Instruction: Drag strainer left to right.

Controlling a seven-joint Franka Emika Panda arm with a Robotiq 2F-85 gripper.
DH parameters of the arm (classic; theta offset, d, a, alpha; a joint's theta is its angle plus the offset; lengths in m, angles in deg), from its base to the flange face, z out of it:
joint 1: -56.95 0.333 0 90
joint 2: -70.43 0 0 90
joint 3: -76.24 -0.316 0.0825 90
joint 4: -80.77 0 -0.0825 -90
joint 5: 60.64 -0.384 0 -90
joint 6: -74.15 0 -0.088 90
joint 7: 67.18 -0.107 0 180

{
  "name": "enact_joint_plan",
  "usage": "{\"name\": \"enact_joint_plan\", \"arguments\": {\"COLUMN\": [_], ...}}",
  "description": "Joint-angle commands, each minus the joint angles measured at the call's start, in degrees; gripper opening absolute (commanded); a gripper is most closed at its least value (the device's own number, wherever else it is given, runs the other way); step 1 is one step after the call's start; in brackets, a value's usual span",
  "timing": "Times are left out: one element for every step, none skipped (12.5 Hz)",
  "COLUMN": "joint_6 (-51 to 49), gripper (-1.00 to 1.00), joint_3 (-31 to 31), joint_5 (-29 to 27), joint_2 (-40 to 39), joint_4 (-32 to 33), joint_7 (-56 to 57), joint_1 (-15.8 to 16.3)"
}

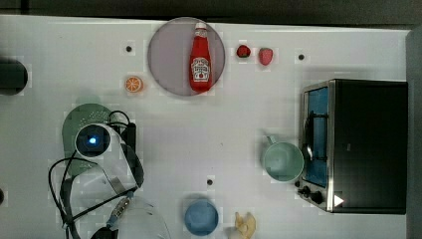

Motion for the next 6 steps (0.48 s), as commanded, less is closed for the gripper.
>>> {"name": "enact_joint_plan", "arguments": {"joint_6": [0.5, 0.4, 0.5, 0.5, 0.5, 0.5], "gripper": [1.0, 1.0, 1.0, 1.0, 1.0, 1.0], "joint_3": [2.2, 2.8, 3.4, 3.9, 4.4, 4.7], "joint_5": [0.7, 0.8, 1.2, 1.3, 1.3, 1.3], "joint_2": [3.5, 4.1, 4.8, 5.5, 6.0, 6.4], "joint_4": [1.7, 2.5, 3.2, 4.0, 4.7, 5.4], "joint_7": [-1.4, -1.4, -1.4, -1.4, -1.2, -0.7], "joint_1": [-0.7, -1.2, -1.7, -2.5, -3.2, -4.0]}}
